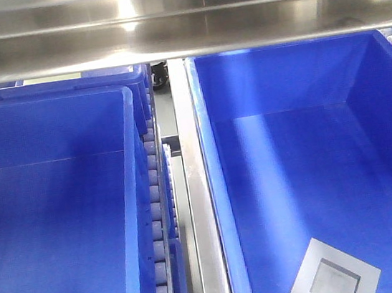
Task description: Sort gray base to blue bin
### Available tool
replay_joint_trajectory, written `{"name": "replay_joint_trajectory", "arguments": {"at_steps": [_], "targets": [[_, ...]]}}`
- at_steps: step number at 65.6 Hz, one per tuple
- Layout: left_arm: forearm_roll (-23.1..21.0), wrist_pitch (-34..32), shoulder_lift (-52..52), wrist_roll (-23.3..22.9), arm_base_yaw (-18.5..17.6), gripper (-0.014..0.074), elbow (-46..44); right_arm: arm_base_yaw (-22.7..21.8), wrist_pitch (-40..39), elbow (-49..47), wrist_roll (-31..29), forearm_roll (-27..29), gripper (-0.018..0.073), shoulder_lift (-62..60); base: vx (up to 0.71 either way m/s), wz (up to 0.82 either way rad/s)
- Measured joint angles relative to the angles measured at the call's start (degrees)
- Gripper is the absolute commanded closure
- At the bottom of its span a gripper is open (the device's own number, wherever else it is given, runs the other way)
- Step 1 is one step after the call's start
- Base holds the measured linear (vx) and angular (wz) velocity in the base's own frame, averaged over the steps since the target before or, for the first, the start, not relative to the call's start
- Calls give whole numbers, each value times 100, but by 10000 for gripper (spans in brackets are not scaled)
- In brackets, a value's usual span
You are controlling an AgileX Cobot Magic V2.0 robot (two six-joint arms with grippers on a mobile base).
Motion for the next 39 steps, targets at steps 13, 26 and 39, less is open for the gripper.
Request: {"name": "replay_joint_trajectory", "arguments": {"at_steps": [13,26,39], "targets": [[305,-299,-524,-53,602,603,424,0,0,0,0,0,564,0,0,0],[340,-319,-1665,-48,2477,603,983,0,0,0,0,0,564,0,0,0],[340,-353,-2112,-48,4630,603,1394,0,4,0,0,0,564,0,0,0]]}}
